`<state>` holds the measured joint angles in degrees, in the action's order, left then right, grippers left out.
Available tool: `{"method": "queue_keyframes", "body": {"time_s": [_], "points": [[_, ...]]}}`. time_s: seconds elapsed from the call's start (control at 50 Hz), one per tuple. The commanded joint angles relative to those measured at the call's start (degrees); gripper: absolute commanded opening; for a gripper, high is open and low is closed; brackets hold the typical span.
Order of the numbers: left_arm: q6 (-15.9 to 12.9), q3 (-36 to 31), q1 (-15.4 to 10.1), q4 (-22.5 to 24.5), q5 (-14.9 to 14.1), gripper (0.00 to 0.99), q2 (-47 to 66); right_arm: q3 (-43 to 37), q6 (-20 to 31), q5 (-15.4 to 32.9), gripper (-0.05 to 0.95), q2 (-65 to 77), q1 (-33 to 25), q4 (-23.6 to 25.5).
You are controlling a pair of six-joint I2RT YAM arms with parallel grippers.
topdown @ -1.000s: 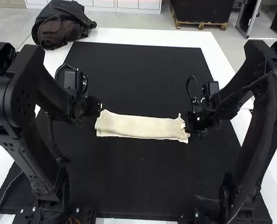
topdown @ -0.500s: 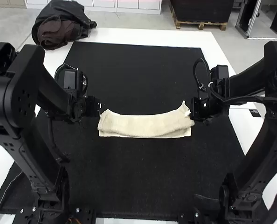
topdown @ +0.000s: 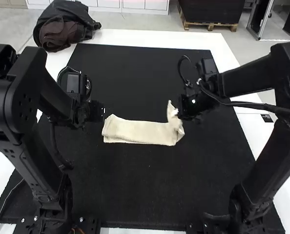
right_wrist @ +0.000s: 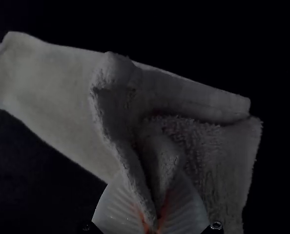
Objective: Fold the towel.
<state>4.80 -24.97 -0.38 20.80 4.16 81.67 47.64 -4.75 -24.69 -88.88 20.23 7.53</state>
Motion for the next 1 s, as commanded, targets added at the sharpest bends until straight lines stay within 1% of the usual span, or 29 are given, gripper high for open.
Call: {"method": "queue_keyframes", "body": {"time_s": [0.0, 0.22, 0.54, 0.74, 0.98], "points": [[-0.14, -1.57, 0.47, 0.21, 1.02, 0.972, -1.16, 3.34, -4.21, -0.27, -0.03, -1.65, 3.77, -0.5], [-0.58, -1.48, 0.47, 0.12, 1.02, 0.972, -1.25, 7.03, -6.23, -0.71, -0.03, -5.34, 8.25, -0.85], [-0.67, -1.57, 0.82, 0.21, 1.46, 0.972, -1.16, 13.8, -8.34, -1.24, -0.03, -11.67, 14.84, -3.75], [-0.75, -1.57, 2.76, 0.38, 1.64, 0.972, -1.25, 18.81, -9.92, -2.03, -0.03, -15.97, 19.23, -4.81], [-0.75, -1.4, 7.33, 1.79, 1.55, 0.972, -1.25, 23.99, -10.01, -2.03, -0.03, -21.33, 22.49, -5.33]]}}
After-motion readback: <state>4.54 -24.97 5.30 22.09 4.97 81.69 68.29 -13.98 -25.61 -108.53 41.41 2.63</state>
